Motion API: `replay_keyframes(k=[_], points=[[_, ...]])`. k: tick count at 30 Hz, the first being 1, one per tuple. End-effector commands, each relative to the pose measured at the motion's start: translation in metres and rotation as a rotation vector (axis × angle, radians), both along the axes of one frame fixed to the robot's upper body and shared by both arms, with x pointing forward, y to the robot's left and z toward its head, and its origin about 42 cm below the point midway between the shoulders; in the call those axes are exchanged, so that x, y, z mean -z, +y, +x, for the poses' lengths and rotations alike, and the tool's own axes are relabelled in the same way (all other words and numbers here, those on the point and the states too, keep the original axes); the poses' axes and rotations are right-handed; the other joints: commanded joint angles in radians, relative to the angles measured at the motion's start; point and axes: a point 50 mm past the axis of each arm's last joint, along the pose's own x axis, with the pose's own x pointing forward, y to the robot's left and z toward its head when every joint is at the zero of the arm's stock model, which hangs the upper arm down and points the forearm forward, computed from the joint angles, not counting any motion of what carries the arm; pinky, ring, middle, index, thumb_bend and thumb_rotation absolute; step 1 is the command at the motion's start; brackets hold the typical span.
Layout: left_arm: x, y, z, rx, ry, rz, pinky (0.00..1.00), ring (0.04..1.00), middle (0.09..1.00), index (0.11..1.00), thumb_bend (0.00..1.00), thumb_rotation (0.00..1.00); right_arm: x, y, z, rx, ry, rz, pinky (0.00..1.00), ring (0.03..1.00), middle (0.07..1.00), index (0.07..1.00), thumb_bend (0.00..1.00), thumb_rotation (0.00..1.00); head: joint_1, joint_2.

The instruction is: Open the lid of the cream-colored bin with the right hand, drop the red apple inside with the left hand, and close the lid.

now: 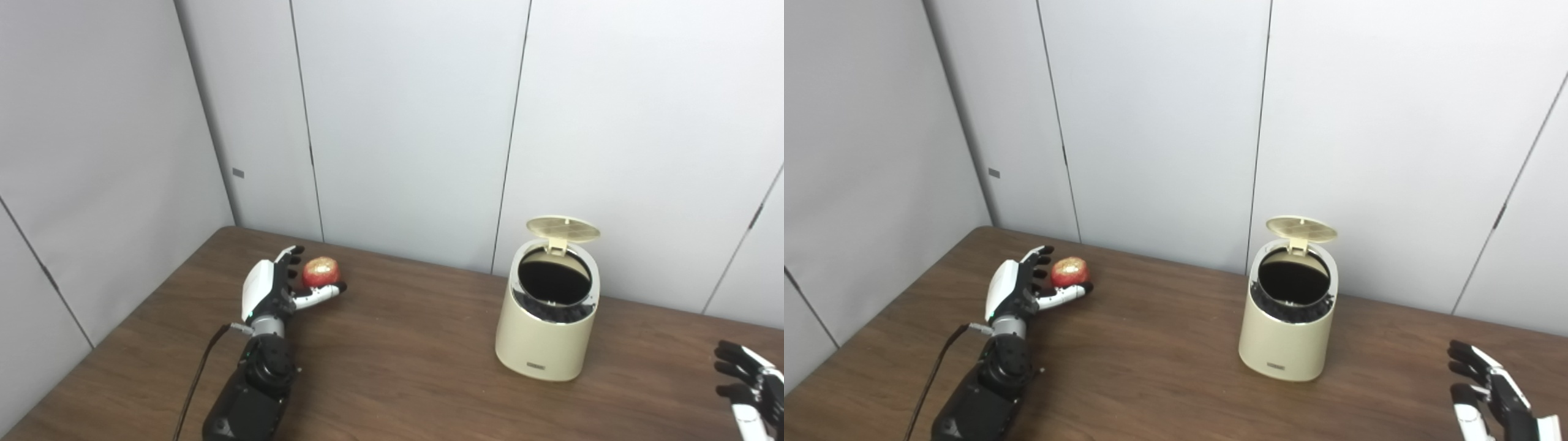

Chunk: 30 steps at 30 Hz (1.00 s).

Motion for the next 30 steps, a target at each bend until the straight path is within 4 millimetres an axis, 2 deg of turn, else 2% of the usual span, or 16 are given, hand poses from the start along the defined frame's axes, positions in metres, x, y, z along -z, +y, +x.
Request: replay_keyframes(k=[1, 4, 12, 14, 17, 18, 19, 20, 21, 22, 25, 30], points=[[-0.021, -0.011, 0.017, 0.058, -0.041, -0.004, 0.66, 0.783, 0.852, 0.889, 1.00, 0.34, 0.025, -0.005, -0.016, 0.010, 0.054, -0.018, 0.58, 0.726, 0.760, 0.748, 0.46, 0.92, -0.001, 0.001], [-0.021, -0.014, 0.018, 0.073, -0.032, -0.006, 0.63, 0.768, 0.845, 0.890, 1.00, 0.32, 0.024, -0.004, -0.017, 0.007, 0.055, -0.011, 0.59, 0.731, 0.762, 0.747, 0.44, 0.91, -0.006, 0.001], [-0.017, -0.017, 0.024, 0.070, -0.002, 0.021, 0.67, 0.782, 0.839, 0.882, 1.00, 0.29, 0.021, -0.001, -0.021, 0.012, 0.064, -0.006, 0.60, 0.736, 0.766, 0.755, 0.40, 0.89, -0.021, 0.003], [-0.016, -0.016, 0.026, 0.065, -0.003, 0.048, 0.65, 0.763, 0.826, 0.863, 1.00, 0.26, 0.020, 0.000, -0.022, 0.014, 0.062, -0.007, 0.60, 0.735, 0.764, 0.754, 0.39, 0.89, -0.024, 0.004], [-0.013, -0.016, 0.029, 0.026, -0.019, 0.099, 0.54, 0.656, 0.767, 0.802, 0.98, 0.19, 0.019, 0.001, -0.022, 0.013, 0.058, -0.009, 0.60, 0.734, 0.762, 0.751, 0.38, 0.88, -0.025, 0.005], [-0.012, -0.017, 0.030, -0.005, -0.031, 0.128, 0.49, 0.593, 0.719, 0.751, 0.94, 0.11, 0.018, 0.001, -0.022, 0.014, 0.056, -0.011, 0.60, 0.733, 0.762, 0.752, 0.38, 0.87, -0.026, 0.006], [-0.011, -0.018, 0.031, -0.026, -0.041, 0.148, 0.37, 0.466, 0.599, 0.675, 0.90, 0.04, 0.018, 0.001, -0.022, 0.015, 0.056, -0.013, 0.60, 0.732, 0.762, 0.753, 0.38, 0.87, -0.026, 0.006], [-0.010, -0.018, 0.032, -0.054, -0.046, 0.183, 0.33, 0.422, 0.559, 0.650, 0.88, 0.02, 0.017, 0.001, -0.022, 0.013, 0.053, -0.011, 0.60, 0.732, 0.762, 0.753, 0.38, 0.87, -0.026, 0.007], [-0.010, -0.019, 0.032, -0.078, -0.048, 0.219, 0.26, 0.345, 0.517, 0.572, 0.71, 0.01, 0.017, 0.001, -0.023, 0.010, 0.051, -0.005, 0.60, 0.731, 0.763, 0.753, 0.37, 0.87, -0.025, 0.008], [-0.010, -0.021, 0.032, -0.095, -0.044, 0.253, 0.20, 0.268, 0.491, 0.521, 0.60, 0.00, 0.016, 0.002, -0.023, 0.008, 0.050, -0.002, 0.60, 0.732, 0.764, 0.754, 0.36, 0.85, -0.025, 0.008], [-0.010, -0.022, 0.032, -0.123, -0.023, 0.336, 0.11, 0.172, 0.473, 0.487, 0.53, 0.00, 0.014, 0.002, -0.023, 0.004, 0.048, -0.001, 0.60, 0.733, 0.764, 0.754, 0.35, 0.84, -0.026, 0.009], [-0.009, -0.019, 0.030, -0.112, -0.007, 0.397, 0.11, 0.177, 0.471, 0.484, 0.53, 0.00, 0.010, 0.004, -0.023, 0.004, 0.047, -0.005, 0.60, 0.728, 0.763, 0.755, 0.32, 0.82, -0.026, 0.009]])
